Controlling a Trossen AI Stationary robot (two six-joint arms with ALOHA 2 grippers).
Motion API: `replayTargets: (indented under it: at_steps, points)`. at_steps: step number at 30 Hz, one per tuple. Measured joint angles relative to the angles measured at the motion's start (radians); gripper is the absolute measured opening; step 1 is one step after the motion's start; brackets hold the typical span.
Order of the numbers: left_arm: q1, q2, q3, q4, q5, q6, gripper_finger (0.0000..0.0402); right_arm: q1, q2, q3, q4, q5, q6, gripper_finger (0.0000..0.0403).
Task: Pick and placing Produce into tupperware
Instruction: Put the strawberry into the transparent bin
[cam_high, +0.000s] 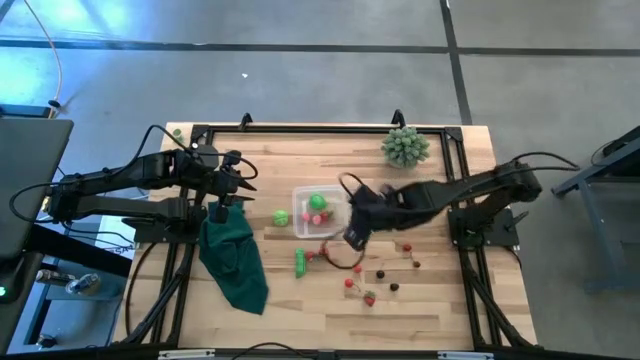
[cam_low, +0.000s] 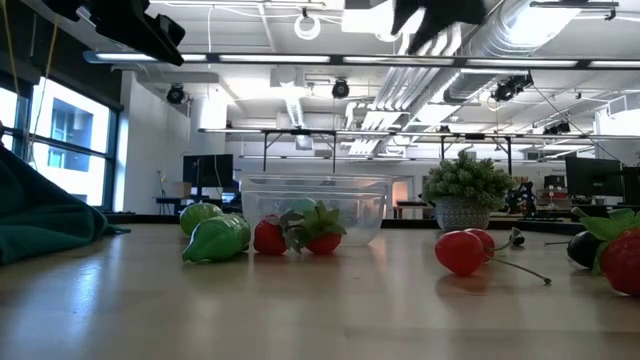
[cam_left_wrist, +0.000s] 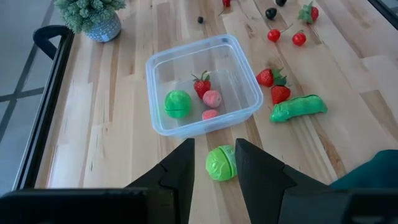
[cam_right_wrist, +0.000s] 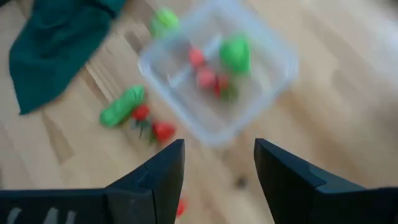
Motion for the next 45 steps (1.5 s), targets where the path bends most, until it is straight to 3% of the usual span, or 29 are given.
replayTargets:
  at_steps: [5, 11, 17, 23, 32, 45]
  points:
    - [0.000, 0.000, 0.000, 0.000, 0.000, 0.000, 0.0106, 0.106, -0.047, -0.149, 0.005, -0.142, 0.452, 0.0185]
    - [0.000, 0.000, 0.000, 0.000, 0.000, 0.000, 0.0106, 0.248, -0.043, -0.250, 0.104, -0.241, 0.645, 0.0185]
    - [0.000, 0.000, 0.000, 0.000, 0.000, 0.000, 0.0106, 0.339, -0.031, -0.347, 0.277, -0.242, 0.678, 0.0185]
    - [0.000, 0.000, 0.000, 0.000, 0.000, 0.000, 0.0106, 0.354, 0.035, -0.411, 0.431, -0.262, 0.624, 0.0185]
    - [0.000, 0.000, 0.000, 0.000, 0.000, 0.000, 0.0106, 0.341, 0.137, -0.412, 0.534, -0.327, 0.625, 0.0185]
    - [0.000, 0.000, 0.000, 0.000, 0.000, 0.000, 0.0106, 0.363, 0.187, -0.411, 0.556, -0.332, 0.737, 0.0187]
